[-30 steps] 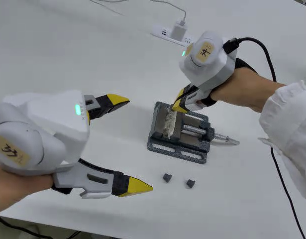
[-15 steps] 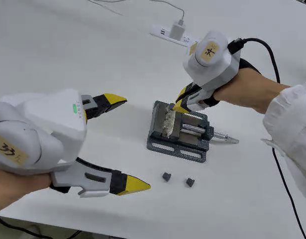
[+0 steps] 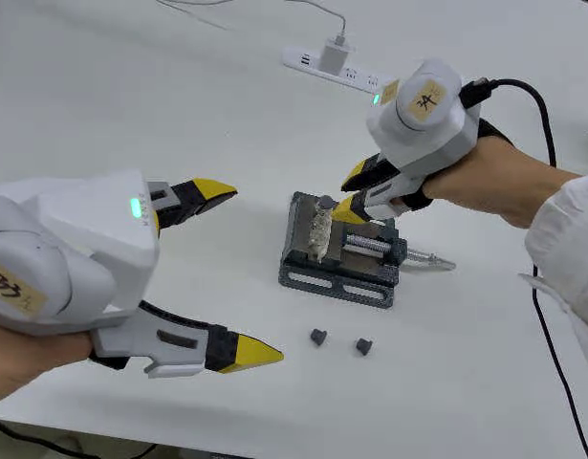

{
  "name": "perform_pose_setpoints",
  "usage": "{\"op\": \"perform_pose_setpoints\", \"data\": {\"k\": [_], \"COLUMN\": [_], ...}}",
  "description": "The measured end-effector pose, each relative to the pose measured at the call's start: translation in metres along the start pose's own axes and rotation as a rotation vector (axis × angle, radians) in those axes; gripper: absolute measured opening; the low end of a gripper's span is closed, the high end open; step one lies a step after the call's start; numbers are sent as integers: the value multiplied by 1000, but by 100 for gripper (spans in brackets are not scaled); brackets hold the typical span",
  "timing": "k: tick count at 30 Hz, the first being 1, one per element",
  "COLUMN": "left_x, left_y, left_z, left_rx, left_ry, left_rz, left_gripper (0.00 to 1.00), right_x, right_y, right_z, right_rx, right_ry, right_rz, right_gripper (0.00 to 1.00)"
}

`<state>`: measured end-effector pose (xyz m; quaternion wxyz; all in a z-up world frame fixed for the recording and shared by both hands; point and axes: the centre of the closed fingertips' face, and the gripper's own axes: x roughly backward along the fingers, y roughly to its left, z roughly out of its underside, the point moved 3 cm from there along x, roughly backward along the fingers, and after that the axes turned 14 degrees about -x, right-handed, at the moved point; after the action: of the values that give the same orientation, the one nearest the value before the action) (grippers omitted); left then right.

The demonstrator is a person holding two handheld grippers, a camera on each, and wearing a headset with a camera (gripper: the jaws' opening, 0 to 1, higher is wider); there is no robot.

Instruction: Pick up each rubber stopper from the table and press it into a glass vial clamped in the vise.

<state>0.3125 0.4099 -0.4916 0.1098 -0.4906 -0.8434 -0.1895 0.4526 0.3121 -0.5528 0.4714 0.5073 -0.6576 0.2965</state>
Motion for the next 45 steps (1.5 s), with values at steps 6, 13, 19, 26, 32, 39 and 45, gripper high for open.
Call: {"op": "perform_pose_setpoints", "data": {"k": [6,13,19,26,32,39,45], "left_x": [0,-1,-1,-1,-4,-9,-15], "left_y": [0,1,0,2,0,-2,-3], "left_z": [1,1,1,0,-1,-4,-4], "left_rx": [-7,-16,-22,-34,-54,-75,-99], "left_ry": [8,19,29,39,48,59,72], "left_rz": [8,14,20,29,46,69,88], "left_gripper": [91,91,90,90,91,91,89], "right_x": [5,12,19,26,35,49,57], "right_y": [5,17,19,23,30,39,42], "right_z": [5,9,12,21,27,36,52], "right_rx": [-15,-37,-39,-63,-72,-95,-107], "right_ry": [-34,-81,-142,-193,-250,-344,-394], "right_rz": [-13,-31,-40,-47,-57,-68,-72], "right_gripper": [24,33,42,49,58,66,72]}}
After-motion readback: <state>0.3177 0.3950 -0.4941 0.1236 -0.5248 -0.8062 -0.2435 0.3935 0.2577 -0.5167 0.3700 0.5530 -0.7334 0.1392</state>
